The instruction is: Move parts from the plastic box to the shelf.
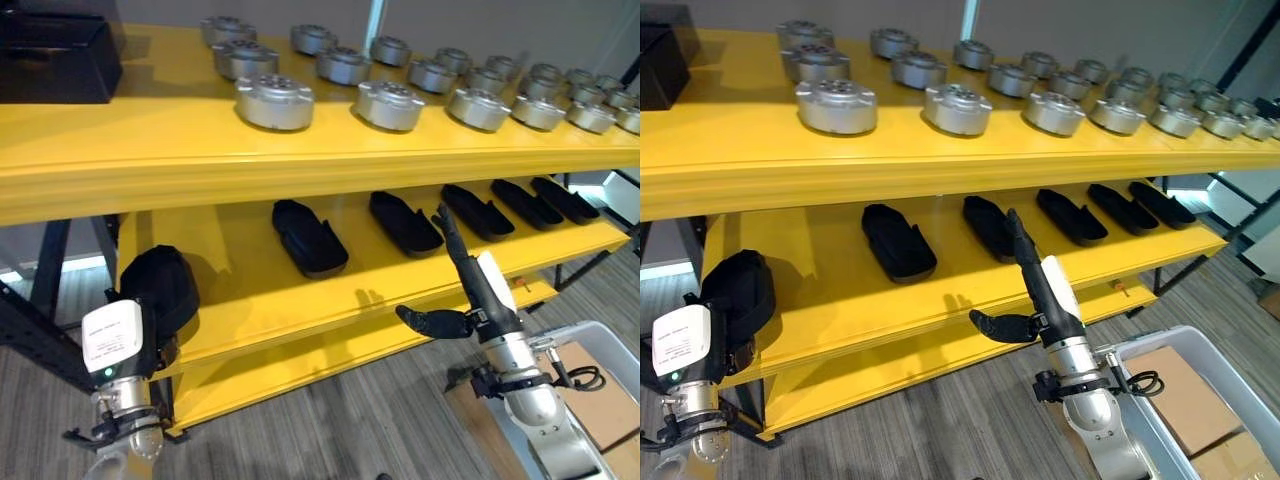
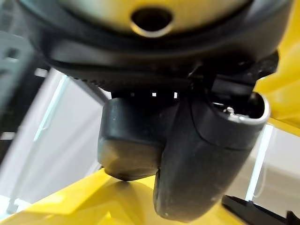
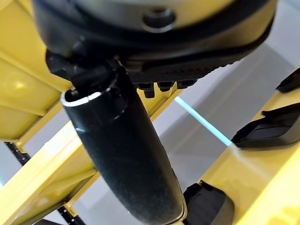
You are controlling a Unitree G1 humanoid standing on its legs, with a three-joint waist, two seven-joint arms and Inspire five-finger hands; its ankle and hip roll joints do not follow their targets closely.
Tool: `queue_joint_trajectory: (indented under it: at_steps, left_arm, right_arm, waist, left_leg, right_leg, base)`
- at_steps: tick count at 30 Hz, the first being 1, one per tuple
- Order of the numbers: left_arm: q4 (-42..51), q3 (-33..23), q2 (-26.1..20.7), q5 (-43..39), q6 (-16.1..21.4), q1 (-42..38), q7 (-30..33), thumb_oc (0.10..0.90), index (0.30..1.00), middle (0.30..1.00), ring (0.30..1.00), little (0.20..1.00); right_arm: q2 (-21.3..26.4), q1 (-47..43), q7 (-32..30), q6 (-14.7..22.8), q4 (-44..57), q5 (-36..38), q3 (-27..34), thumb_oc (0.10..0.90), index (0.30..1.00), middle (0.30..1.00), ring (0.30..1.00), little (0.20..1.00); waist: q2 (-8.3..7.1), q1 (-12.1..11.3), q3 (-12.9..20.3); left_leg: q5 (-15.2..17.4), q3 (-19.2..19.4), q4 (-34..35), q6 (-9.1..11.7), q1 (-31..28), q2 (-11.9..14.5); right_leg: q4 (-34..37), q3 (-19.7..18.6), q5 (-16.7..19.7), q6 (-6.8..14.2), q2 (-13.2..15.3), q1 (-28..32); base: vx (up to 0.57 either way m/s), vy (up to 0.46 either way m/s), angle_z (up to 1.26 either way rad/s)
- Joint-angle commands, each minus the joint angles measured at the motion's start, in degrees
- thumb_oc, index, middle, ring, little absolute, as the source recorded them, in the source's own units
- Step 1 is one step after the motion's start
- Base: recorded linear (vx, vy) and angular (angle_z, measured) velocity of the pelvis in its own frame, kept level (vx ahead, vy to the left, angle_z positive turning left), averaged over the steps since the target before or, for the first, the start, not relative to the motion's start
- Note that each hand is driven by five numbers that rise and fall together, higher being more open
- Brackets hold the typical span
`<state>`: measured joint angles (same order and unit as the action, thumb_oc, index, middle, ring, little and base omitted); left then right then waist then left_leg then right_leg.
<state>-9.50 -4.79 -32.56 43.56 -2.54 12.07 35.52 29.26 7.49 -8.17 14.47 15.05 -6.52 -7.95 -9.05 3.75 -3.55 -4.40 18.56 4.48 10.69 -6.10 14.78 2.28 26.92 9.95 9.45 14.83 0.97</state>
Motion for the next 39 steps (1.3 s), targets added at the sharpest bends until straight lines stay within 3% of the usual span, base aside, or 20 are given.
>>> queue_joint_trajectory:
  at_steps: [1, 11, 21, 29, 37, 39]
  left_arm:
    - [-0.7, 0.0, -4.5, 2.3, 1.2, -9.1, 1.0, 0.400, 0.300, 0.300, 0.300, 0.300]
    - [-8.2, 11.7, -9.6, 7.0, 3.7, -17.7, 0.0, 0.400, 0.300, 0.300, 0.300, 0.300]
    - [-18.2, 21.8, -12.3, 10.4, 4.0, -24.7, -0.7, 0.400, 0.300, 0.300, 0.300, 0.300]
    - [-25.6, 21.1, -12.8, 9.3, 2.2, -24.4, -0.6, 0.400, 0.300, 0.300, 0.300, 0.300]
    - [-25.5, 19.6, -14.5, 8.9, 2.0, -23.2, -1.3, 0.400, 0.300, 0.300, 0.300, 0.300]
    - [-28.0, 18.7, -18.0, 9.6, 1.7, -22.3, -1.1, 0.400, 0.300, 0.300, 0.300, 0.300]
  right_arm:
    - [0.9, -7.2, -1.3, 4.5, 7.0, 3.1, 4.1, 0.900, 1.000, 1.000, 1.000, 1.000]
    - [1.4, -9.8, -1.9, 7.1, 7.3, 4.6, 0.5, 0.900, 1.000, 1.000, 1.000, 1.000]
    - [2.1, -11.3, -3.7, 9.1, 7.2, 4.0, -2.2, 0.900, 1.000, 1.000, 1.000, 1.000]
    - [2.7, -11.5, -4.0, 9.9, 7.3, 4.0, -3.2, 0.900, 1.000, 1.000, 1.000, 1.000]
    - [3.0, -11.5, -4.1, 9.8, 7.3, 4.1, -3.2, 0.900, 1.000, 1.000, 1.000, 1.000]
    - [3.4, -11.6, -4.2, 10.1, 7.3, 4.0, -3.1, 0.900, 1.000, 1.000, 1.000, 1.000]
  waist:
    - [0.68, -0.4, -0.2]
    - [1.78, 1.7, -3.8]
    - [1.81, 2.7, -6.4]
    - [1.62, 2.4, -7.7]
    - [1.48, 2.1, -8.4]
    - [1.46, 1.5, -9.0]
  left_leg:
    - [5.4, 4.7, 0.5, -1.9, -5.7, 1.5]
    - [3.9, 6.2, 0.5, -1.0, -4.8, 2.8]
    - [4.3, 6.9, 0.5, -1.3, -4.8, 2.0]
    - [4.7, 7.1, 0.5, -1.6, -5.3, 1.1]
    - [4.9, 7.0, 0.5, -1.7, -5.4, 0.9]
    - [5.0, 6.9, 0.5, -1.8, -5.3, 0.8]
  right_leg:
    - [-4.6, 0.2, -2.3, 4.0, 3.2, 1.4]
    - [-4.5, -0.5, -3.3, 3.4, 1.9, -0.2]
    - [-4.4, -1.1, -2.3, 3.8, 2.5, -0.9]
    - [-4.4, -1.5, -1.9, 4.1, 3.1, -0.7]
    - [-4.4, -1.4, -1.6, 4.2, 3.4, -0.5]
    - [-4.3, -1.2, -1.0, 4.5, 3.7, -0.5]
  base:
    - [-0.02, -0.083, -0.08]
    - [-0.04, -0.029, -0.10]
    - [-0.02, 0.017, -0.04]
    - [0.00, 0.007, -0.01]
    - [0.00, 0.008, -0.02]
    - [-0.02, 0.034, 0.00]
